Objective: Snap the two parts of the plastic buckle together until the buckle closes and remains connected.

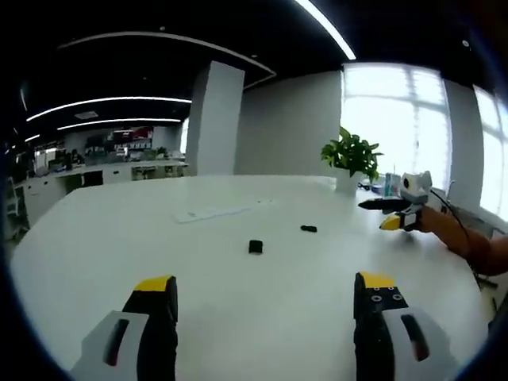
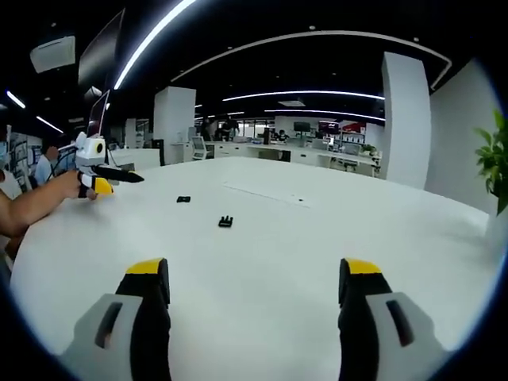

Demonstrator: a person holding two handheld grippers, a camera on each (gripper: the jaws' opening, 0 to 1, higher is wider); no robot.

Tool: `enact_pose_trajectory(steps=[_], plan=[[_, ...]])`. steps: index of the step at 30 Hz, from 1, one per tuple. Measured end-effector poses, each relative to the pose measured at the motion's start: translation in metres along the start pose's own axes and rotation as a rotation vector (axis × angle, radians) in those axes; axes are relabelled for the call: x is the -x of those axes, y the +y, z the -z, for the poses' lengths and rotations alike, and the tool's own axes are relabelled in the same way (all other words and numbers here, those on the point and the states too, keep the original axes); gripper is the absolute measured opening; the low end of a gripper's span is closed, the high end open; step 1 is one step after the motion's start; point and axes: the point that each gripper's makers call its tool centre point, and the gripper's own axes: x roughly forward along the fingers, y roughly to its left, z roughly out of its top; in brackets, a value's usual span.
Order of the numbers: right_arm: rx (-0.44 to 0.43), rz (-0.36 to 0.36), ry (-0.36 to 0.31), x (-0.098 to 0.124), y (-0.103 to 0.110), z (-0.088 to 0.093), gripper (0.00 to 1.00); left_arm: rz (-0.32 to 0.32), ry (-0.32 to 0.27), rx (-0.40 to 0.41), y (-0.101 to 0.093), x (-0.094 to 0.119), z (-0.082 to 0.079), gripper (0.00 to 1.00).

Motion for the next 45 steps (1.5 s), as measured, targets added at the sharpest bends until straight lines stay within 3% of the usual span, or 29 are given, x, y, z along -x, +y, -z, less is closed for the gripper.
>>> enact_pose_trajectory(steps=[3, 9, 12, 14, 16, 20, 27, 31, 34, 39, 45], plan=[[-0.002, -0.001, 0.004, -0.001, -0.001, 0.001, 0.89, 0.004, 0.0, 0.009, 0.0, -0.004, 0.004, 0.93], [0.0, 0.001, -0.001, 0.0, -0.002, -0.001, 0.89, 0.005, -0.029, 0.024, 0.001, -0.002, -0.002, 0.92], [0.007, 0.004, 0.011, -0.001, -0.004, 0.001, 0.89, 0.009, -0.01, 0.004, -0.002, -0.003, 0.0, 0.94], [0.015, -0.007, 0.022, -0.004, 0.0, 0.002, 0.9, 0.001, 0.028, -0.046, -0.004, -0.004, 0.003, 0.94], [0.019, -0.005, 0.029, -0.006, 0.002, 0.001, 0.93, -0.022, 0.032, -0.088, -0.005, -0.004, -0.001, 0.93], [0.015, -0.004, 0.027, -0.007, 0.005, 0.0, 0.94, 0.0, 0.046, -0.046, -0.013, -0.013, 0.002, 0.99], [0.054, -0.039, 0.044, -0.015, 0.026, -0.002, 0.94, -0.016, 0.054, -0.086, -0.009, -0.016, 0.006, 0.99], [0.04, -0.046, 0.038, -0.019, 0.028, -0.003, 0.94, -0.003, 0.042, -0.056, -0.011, -0.015, -0.001, 0.99], [0.038, -0.043, 0.047, -0.024, 0.027, -0.003, 0.94, -0.022, 0.051, -0.079, -0.006, -0.018, -0.007, 0.98], [0.026, -0.039, 0.034, -0.034, 0.027, -0.012, 0.93, -0.022, 0.0, -0.043, -0.002, -0.025, -0.024, 0.98], [0.026, -0.026, 0.052, -0.048, 0.017, -0.014, 0.93, -0.019, 0.038, -0.067, 0.0, -0.038, -0.015, 0.99]])
